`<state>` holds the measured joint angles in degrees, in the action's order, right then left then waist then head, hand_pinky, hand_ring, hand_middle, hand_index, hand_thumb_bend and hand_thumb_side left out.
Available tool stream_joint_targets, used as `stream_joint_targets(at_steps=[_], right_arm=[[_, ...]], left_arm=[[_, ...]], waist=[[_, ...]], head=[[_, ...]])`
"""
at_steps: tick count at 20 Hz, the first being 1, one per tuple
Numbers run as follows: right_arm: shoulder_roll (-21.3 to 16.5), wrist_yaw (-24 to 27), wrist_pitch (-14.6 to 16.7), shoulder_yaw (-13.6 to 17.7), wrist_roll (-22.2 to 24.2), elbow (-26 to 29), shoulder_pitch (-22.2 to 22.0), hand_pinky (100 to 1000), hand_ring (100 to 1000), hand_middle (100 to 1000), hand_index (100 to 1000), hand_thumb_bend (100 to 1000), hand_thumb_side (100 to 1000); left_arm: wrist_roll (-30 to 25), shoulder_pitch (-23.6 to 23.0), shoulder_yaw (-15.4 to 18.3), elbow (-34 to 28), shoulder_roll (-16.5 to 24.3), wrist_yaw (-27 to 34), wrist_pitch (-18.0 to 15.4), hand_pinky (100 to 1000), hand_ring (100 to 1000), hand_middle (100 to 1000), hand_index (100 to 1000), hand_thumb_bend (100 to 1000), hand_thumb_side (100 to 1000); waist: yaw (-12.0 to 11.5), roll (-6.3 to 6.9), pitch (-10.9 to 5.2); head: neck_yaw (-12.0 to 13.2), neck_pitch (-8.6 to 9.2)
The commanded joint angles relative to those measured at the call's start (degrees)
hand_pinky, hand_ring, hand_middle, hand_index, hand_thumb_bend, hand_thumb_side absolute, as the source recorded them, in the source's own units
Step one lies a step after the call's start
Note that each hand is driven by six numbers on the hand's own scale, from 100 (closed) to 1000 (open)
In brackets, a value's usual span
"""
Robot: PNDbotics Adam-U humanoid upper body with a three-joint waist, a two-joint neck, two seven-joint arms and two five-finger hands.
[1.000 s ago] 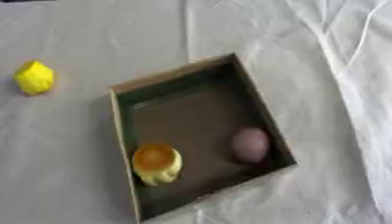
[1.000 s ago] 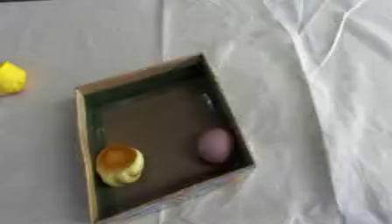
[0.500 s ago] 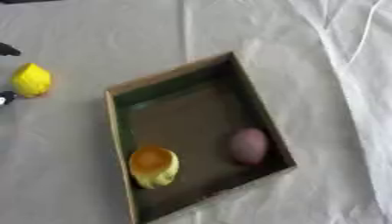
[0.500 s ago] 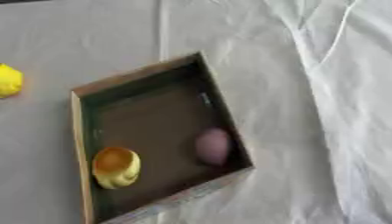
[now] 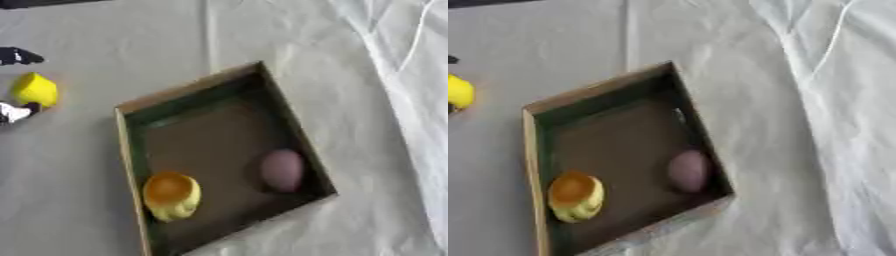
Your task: Pick up objects on the table and place them in the box.
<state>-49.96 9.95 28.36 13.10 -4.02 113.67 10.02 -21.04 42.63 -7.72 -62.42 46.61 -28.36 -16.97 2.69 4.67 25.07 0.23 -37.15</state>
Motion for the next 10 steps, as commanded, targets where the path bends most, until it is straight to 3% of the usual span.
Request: stream_joint_targets(at_steps=[1,5,6,7,8,10], right_arm=[[-0.9,0.8,-0.4,0.3,1.0,0.9,0.6,890,803,562,827,100,470],[-0.4,0.8,-1.2,0.5,1.5,0.9,0.0,891,803,560,827,100,470],[-0.3,0.9,-1.4,0.6,1.6,0.9,-0.3,892,802,558,826,100,470],[-0.2,0.9,-1.6,0.6,1.7,0.9,-0.4,892,802,558,826,100,470],[-0.1,1.0,-1.7,0.7,1.7,0.9,-0.5,891,801,557,825,100,470],[0.0,1.2,-2.0,0.7,1.9,0.9,-0.6,891,801,557,825,100,470]], left_arm=[[0.6,1.3,0.9,1.3,0.5,-2.1,0.0,943,912,849,926,343,100],[0.1,1.2,0.6,1.4,0.7,-4.3,0.4,874,849,780,895,344,133],[0.2,1.2,0.7,1.1,0.9,-4.5,0.9,821,799,752,877,281,146],[0.4,1.1,0.7,0.8,1.1,-4.4,1.3,821,799,752,877,281,146],[0.5,1.0,0.7,0.5,1.3,-4.2,1.7,811,808,749,878,224,157],[0.5,0.8,0.5,-0.5,1.9,-3.9,2.3,813,816,764,888,222,166]], waist=[[0.2,0.01,-0.95],[0.4,0.18,-0.84],[0.3,0.19,-0.90],[0.2,0.19,-0.95],[0.1,0.19,-1.04],[-0.1,0.12,-1.27]], head=[[0.4,1.17],[0.3,1.10],[0.2,1.00],[0.2,0.96],[0.2,0.91],[0.2,0.80]])
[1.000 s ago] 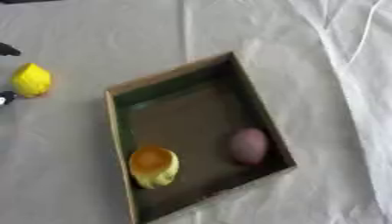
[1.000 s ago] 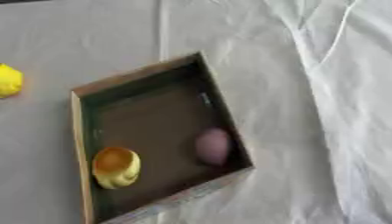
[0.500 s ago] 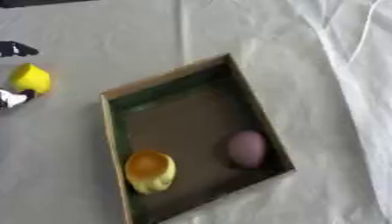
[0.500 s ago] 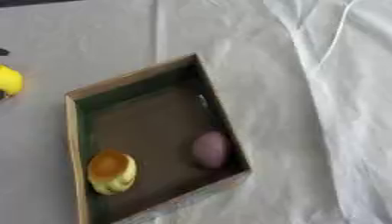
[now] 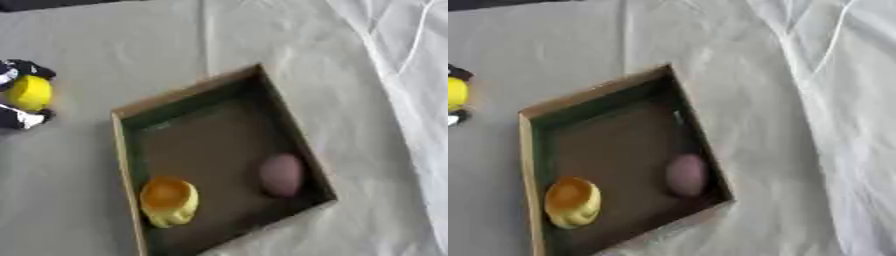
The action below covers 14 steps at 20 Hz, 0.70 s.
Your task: Pick up objects on the table and place them in the box.
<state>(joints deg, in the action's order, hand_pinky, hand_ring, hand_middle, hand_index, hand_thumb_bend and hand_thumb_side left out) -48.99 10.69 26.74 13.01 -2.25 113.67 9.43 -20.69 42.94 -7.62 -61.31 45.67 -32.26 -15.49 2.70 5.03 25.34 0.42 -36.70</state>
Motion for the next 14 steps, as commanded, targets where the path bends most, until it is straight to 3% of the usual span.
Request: stream_joint_targets(at_steps=[1,3,6,7,8,10,14], right_arm=[[-0.9,0.5,-0.5,0.7,0.3,0.9,-0.1,891,801,557,825,100,470],[-0.8,0.7,-0.7,0.7,0.4,0.9,-0.2,891,800,556,823,100,470],[-0.6,0.9,-1.1,0.4,0.9,0.9,-0.5,890,798,553,814,100,470],[-0.5,1.0,-1.3,0.4,1.0,0.9,-0.6,890,798,553,813,100,470],[-0.4,1.1,-1.4,0.4,1.2,0.9,-0.6,891,799,553,813,100,470],[-0.2,1.2,-1.7,0.4,1.4,0.9,-0.8,892,799,553,813,100,470],[0.2,1.4,-2.2,0.4,2.1,0.9,-1.3,893,799,552,815,100,470]], left_arm=[[0.1,0.4,0.4,-2.1,3.2,0.0,1.0,812,817,783,899,266,174],[-0.1,0.5,0.3,-3.2,3.8,-0.7,1.7,808,815,786,904,299,182],[-0.4,0.5,0.1,-4.4,4.4,-2.4,3.0,671,647,679,867,271,164],[-0.7,0.5,-0.1,-4.7,4.5,-2.8,3.3,676,651,687,870,279,161],[-1.0,0.4,-0.2,-4.9,4.7,-3.2,3.6,760,786,783,908,386,196],[-1.9,0.1,-0.4,-5.4,5.2,-4.7,4.1,860,901,857,942,488,205],[-3.6,-0.1,0.0,-5.8,5.4,-7.7,4.6,899,938,881,963,526,178]], waist=[[-0.2,-0.30,-1.67],[-0.4,-0.40,-1.97],[-0.6,-0.51,-2.44],[-0.6,-0.52,-2.58],[-0.6,-0.53,-2.68],[-0.7,-0.55,-2.86],[-0.8,-0.61,-3.16]], head=[[0.0,0.29],[-0.1,0.15],[-0.1,-0.01],[-0.1,-0.06],[-0.1,-0.10],[-0.1,-0.17],[-0.2,-0.21]])
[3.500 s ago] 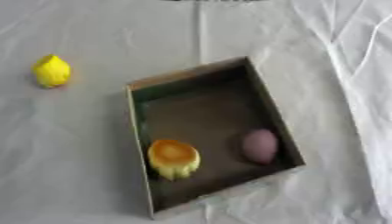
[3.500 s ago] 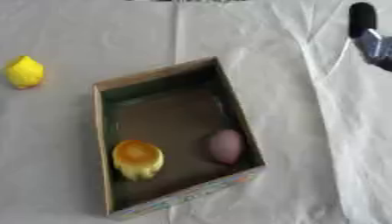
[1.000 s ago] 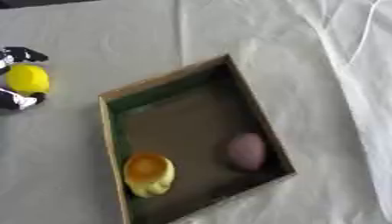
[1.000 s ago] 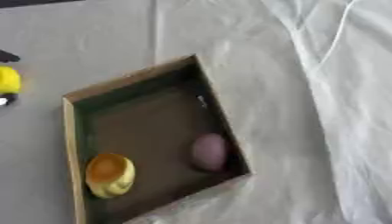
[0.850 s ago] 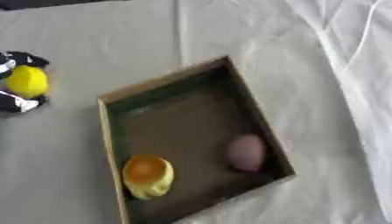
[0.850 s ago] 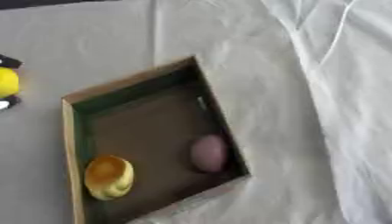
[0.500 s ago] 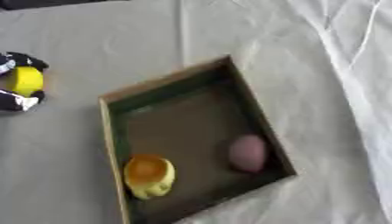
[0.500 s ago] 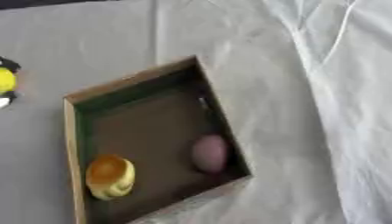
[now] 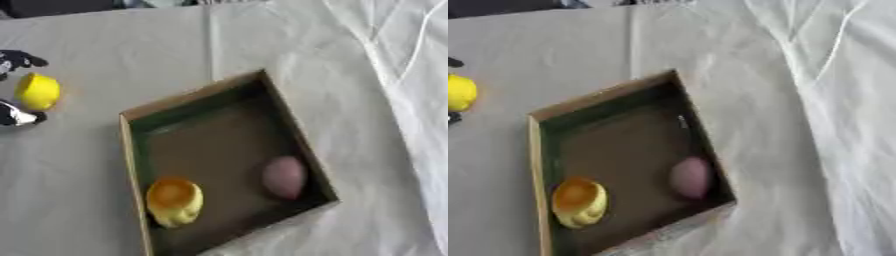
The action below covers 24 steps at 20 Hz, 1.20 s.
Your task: Pick up objects on the table and place them in the box.
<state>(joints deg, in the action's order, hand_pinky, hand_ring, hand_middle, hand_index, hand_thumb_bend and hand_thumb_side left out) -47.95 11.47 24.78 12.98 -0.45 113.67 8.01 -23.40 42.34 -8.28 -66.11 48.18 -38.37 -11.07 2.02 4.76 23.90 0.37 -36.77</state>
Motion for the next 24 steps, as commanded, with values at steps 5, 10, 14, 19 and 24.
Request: stream_joint_targets(at_steps=[5,10,14,19,24], right_arm=[[-0.6,0.8,-0.5,0.6,0.8,0.9,-0.2,893,800,552,816,100,470],[-0.2,1.0,-0.6,0.5,1.1,0.9,-0.3,894,800,551,817,100,470],[0.0,1.2,-0.6,0.5,1.4,0.9,-0.3,895,799,550,816,100,470],[0.2,1.2,-0.8,0.2,2.0,0.9,-0.2,897,799,548,816,100,470],[0.4,1.3,-1.1,-0.1,2.8,0.9,0.0,900,800,544,815,100,470]], left_arm=[[-0.9,0.2,1.4,-0.7,3.4,-3.2,1.3,888,935,880,955,531,194],[1.8,0.4,2.2,1.6,2.9,-4.7,3.2,866,917,867,953,489,198],[3.1,0.7,1.9,3.1,2.0,-4.6,3.3,850,894,848,948,431,196],[4.3,1.6,1.9,4.4,0.7,-2.3,2.7,842,873,829,939,358,189],[3.9,2.2,1.6,5.1,0.2,-1.1,2.3,757,739,655,838,314,181]], waist=[[-0.4,-0.50,-1.94],[-0.3,-0.68,-1.88],[0.0,-0.71,-1.65],[0.3,-0.61,-1.32],[0.6,-0.50,-1.12]], head=[[-0.1,-0.16],[0.1,0.20],[0.3,0.29],[0.4,0.54],[0.5,0.78]])
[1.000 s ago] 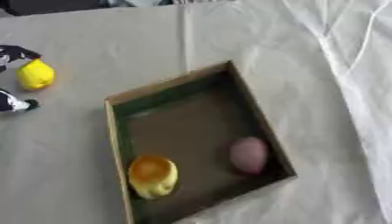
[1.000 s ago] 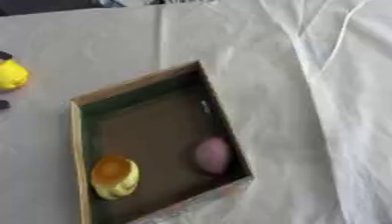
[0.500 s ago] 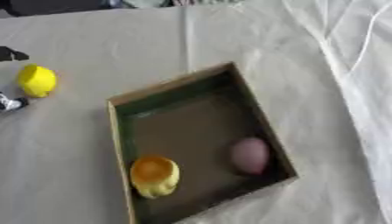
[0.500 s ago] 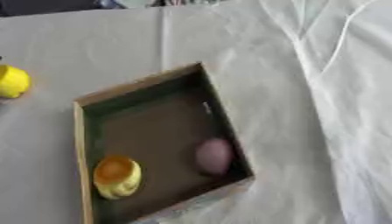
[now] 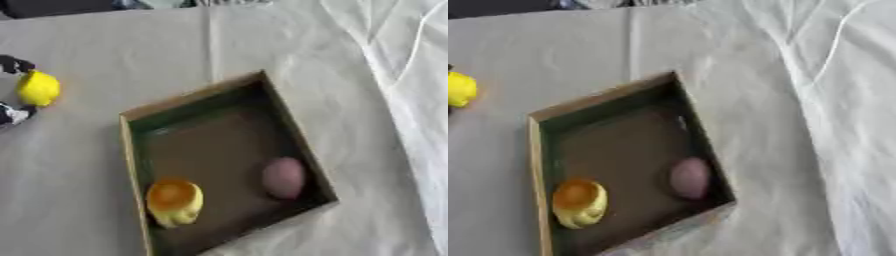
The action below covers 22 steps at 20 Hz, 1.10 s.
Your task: Pick up objects on the table and place them in the box.
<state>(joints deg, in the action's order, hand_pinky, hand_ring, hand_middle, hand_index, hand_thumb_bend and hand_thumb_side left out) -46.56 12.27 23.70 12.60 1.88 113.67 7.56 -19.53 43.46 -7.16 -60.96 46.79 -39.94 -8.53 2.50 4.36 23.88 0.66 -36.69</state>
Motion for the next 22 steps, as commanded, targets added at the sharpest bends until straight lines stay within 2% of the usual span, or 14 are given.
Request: stream_joint_targets(at_steps=[1,2,3,4,7,10,15,19,22], right_arm=[[-1.0,0.5,-0.1,0.2,0.6,0.9,0.5,901,801,543,816,100,470],[-1.0,0.6,-0.1,0.2,0.7,0.9,0.5,901,801,543,816,100,470],[-0.9,0.7,-0.1,0.2,0.9,0.9,0.4,903,802,542,818,100,470],[-0.9,0.8,-0.1,0.2,1.0,0.9,0.3,904,803,541,818,100,470],[-0.7,1.3,-0.2,0.2,1.3,0.9,0.1,905,803,540,818,100,470],[-0.7,1.7,-0.1,0.4,1.3,0.9,-0.1,905,803,541,818,100,470],[-0.8,3.1,0.5,0.9,0.2,0.9,0.5,901,803,547,815,100,470],[-1.2,4.3,1.0,0.9,-0.6,0.9,0.9,899,802,549,814,100,470],[-1.3,4.5,1.1,1.2,-1.1,0.9,0.2,899,802,550,813,100,470]], left_arm=[[0.3,1.2,0.5,-0.1,1.6,0.1,-0.2,709,675,596,791,279,171],[0.9,1.2,0.5,-0.3,1.6,-0.3,-0.2,679,638,569,765,258,166],[1.6,1.3,0.8,-0.8,1.6,-0.6,-0.1,556,530,472,646,181,147],[2.5,1.3,1.1,-1.7,1.7,-0.9,0.1,518,495,432,603,168,147],[5.2,1.3,1.8,-5.6,1.9,-0.7,0.7,490,457,368,547,116,143],[7.9,1.8,0.3,-10.0,1.7,1.5,-1.3,481,447,353,537,100,136],[11.6,5.9,-5.5,-17.2,-2.5,4.7,-5.7,483,447,389,540,100,107],[10.1,10.6,-11.3,-23.0,-8.1,5.4,-9.2,492,451,394,544,100,117],[7.8,10.3,-15.4,-27.2,-12.3,6.8,-11.8,493,450,395,545,100,142]], waist=[[0.1,-0.08,-1.11],[0.1,-0.07,-1.12],[0.1,-0.06,-1.17],[0.1,-0.07,-1.24],[-0.1,-0.14,-1.60],[-0.4,-0.32,-2.08],[-0.8,-1.08,-3.24],[-1.5,-1.96,-4.46],[-2.8,-2.32,-5.20]], head=[[0.2,0.65],[0.2,0.60],[0.2,0.56],[0.1,0.50],[-0.1,0.23],[-0.3,-0.14],[0.2,-1.19],[0.0,-2.45],[-1.0,-3.42]])
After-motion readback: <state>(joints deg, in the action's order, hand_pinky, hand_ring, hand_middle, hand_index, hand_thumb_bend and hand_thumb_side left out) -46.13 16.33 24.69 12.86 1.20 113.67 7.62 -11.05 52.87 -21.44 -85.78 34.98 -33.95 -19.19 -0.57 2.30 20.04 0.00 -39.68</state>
